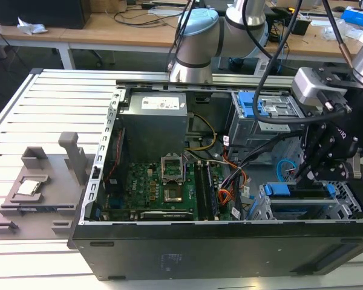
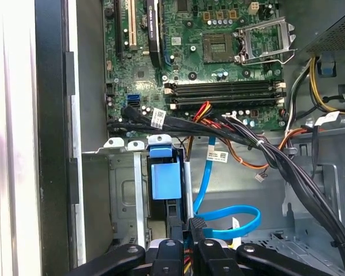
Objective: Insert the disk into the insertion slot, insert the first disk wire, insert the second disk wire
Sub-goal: 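Insert the second disk wire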
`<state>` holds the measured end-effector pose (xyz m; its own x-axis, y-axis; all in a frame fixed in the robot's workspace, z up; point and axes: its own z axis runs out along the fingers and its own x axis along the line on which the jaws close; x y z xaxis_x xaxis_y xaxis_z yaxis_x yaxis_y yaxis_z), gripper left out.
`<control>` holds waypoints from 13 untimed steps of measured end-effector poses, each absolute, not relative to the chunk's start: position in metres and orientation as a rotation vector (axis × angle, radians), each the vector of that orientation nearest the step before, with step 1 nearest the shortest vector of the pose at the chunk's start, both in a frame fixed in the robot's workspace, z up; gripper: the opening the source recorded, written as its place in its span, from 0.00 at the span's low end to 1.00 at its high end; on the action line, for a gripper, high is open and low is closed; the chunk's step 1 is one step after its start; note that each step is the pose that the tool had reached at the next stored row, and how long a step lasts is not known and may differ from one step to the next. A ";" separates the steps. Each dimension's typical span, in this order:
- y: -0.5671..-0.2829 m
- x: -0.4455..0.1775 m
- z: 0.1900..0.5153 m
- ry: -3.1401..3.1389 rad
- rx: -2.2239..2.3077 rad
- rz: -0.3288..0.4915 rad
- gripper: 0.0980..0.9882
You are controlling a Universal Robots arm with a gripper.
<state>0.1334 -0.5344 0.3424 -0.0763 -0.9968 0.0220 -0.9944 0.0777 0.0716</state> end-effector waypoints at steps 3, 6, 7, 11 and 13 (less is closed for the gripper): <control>-0.535 0.133 0.341 -2.258 2.090 -0.058 0.07; -0.535 0.132 0.341 -2.258 2.090 -0.058 0.07; -0.535 0.131 0.341 -2.258 2.090 -0.058 0.07; -0.535 0.130 0.341 -2.257 2.090 -0.058 0.07; -0.535 0.130 0.347 -2.256 2.091 -0.058 0.07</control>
